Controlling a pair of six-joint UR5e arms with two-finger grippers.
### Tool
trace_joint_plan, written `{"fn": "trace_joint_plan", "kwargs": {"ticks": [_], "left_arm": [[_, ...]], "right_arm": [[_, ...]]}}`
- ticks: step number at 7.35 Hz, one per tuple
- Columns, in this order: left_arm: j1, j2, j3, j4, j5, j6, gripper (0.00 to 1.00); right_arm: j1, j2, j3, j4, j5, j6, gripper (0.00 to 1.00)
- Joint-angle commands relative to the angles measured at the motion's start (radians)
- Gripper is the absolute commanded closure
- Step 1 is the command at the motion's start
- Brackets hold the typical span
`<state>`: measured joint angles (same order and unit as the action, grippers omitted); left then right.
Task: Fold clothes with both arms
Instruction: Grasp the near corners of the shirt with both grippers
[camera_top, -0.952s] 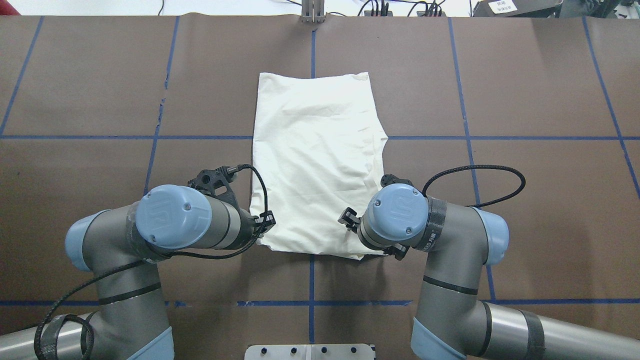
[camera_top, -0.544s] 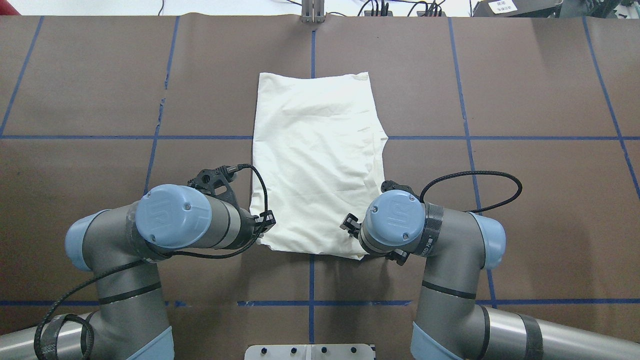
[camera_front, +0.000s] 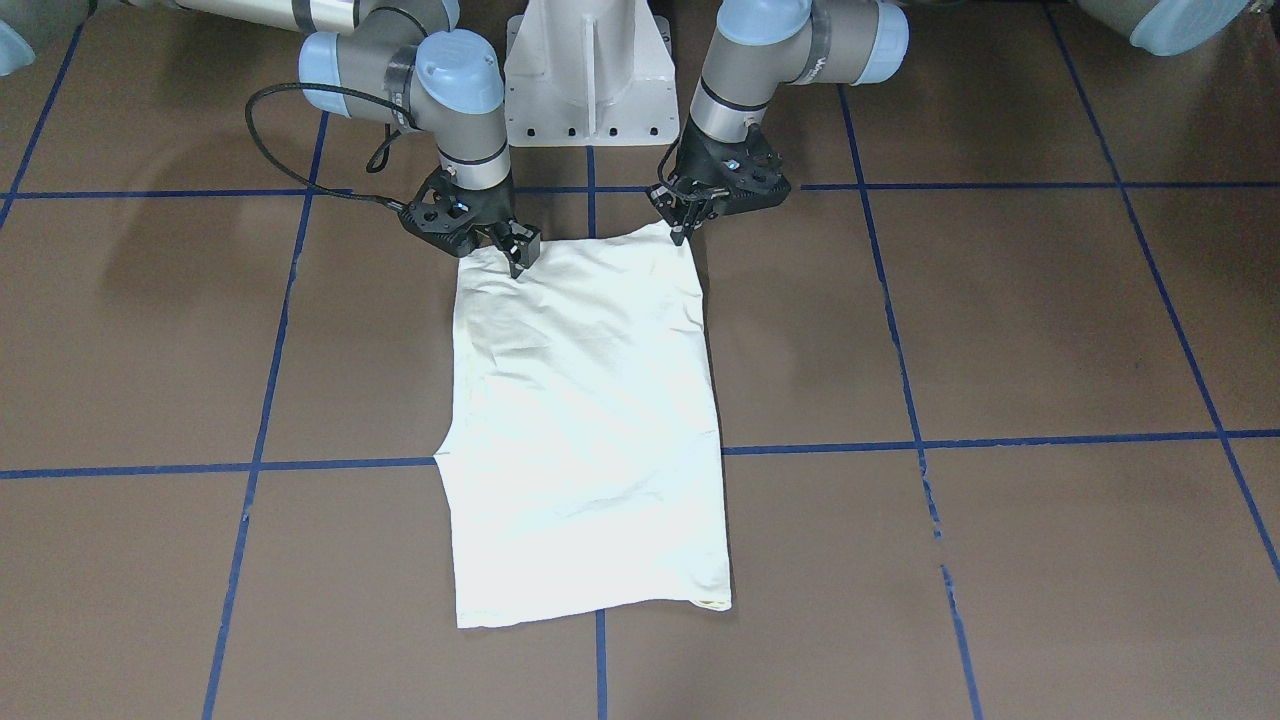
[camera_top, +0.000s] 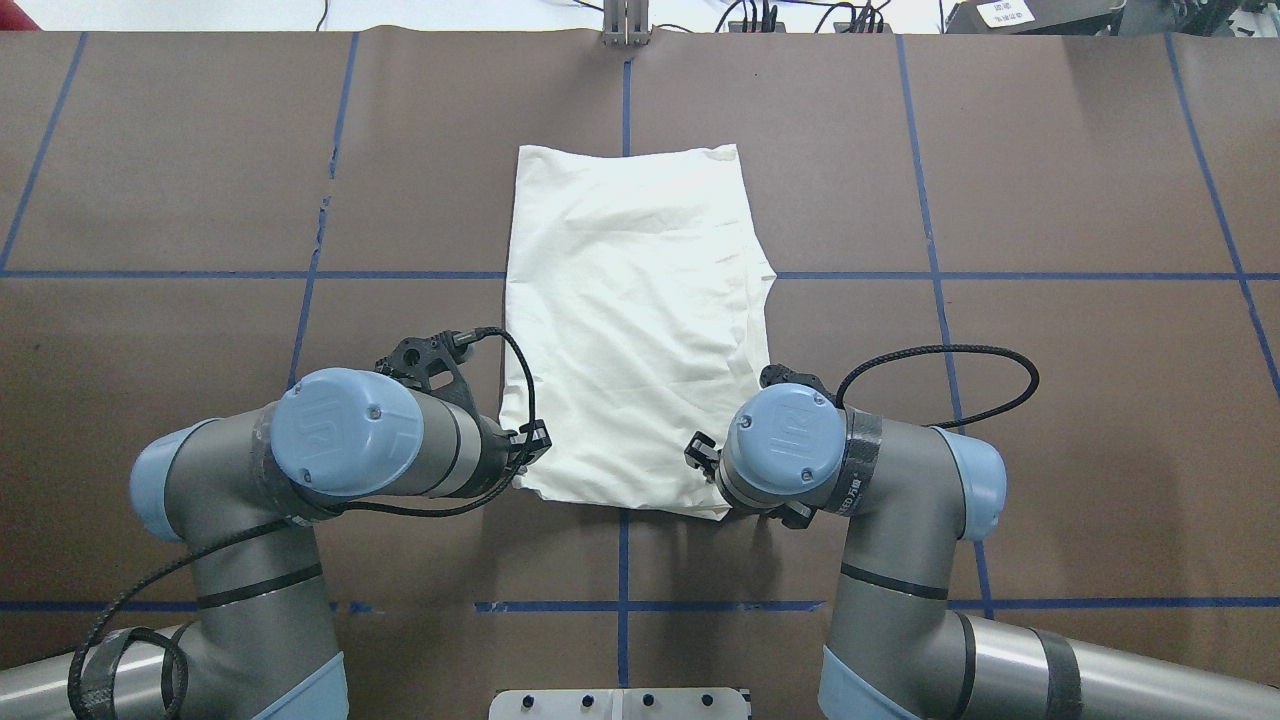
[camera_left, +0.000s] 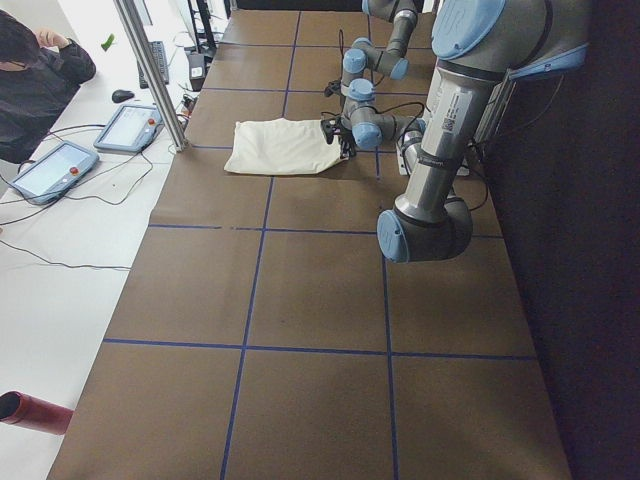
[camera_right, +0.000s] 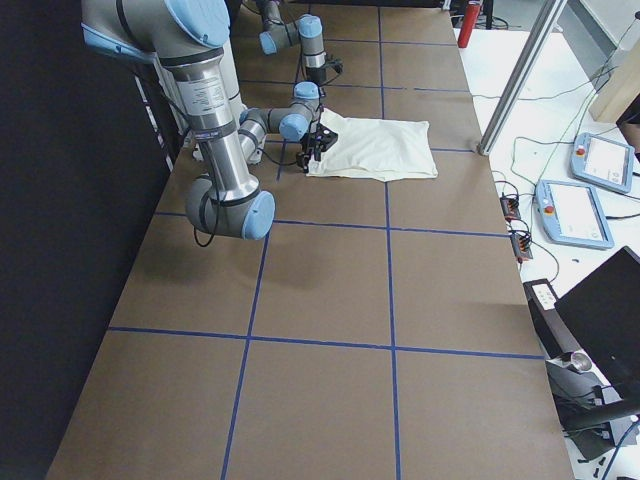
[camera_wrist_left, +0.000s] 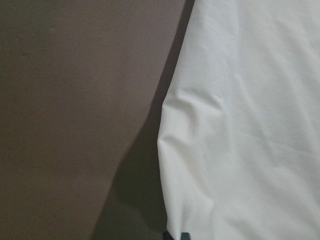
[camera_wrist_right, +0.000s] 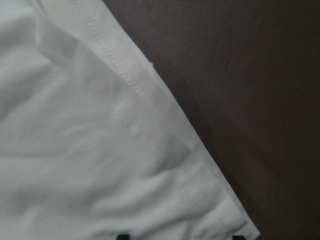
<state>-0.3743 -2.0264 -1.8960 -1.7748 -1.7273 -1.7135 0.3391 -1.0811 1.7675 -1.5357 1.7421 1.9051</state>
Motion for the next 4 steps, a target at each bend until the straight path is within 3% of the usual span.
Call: {"fn": "trace_joint_plan", "kwargs": {"ticks": [1, 4], "left_arm": [[0.000, 0.000, 0.000, 0.000, 0.000, -0.002, 1.00], [-0.002, -0.008, 0.000, 0.000, 0.000, 0.000, 1.00]], "right_arm": [[0.000, 0.000, 0.001, 0.003, 0.001, -0.003, 0.99], [0.027, 0.010, 0.016, 0.006, 0.016, -0.012, 1.00]]}}
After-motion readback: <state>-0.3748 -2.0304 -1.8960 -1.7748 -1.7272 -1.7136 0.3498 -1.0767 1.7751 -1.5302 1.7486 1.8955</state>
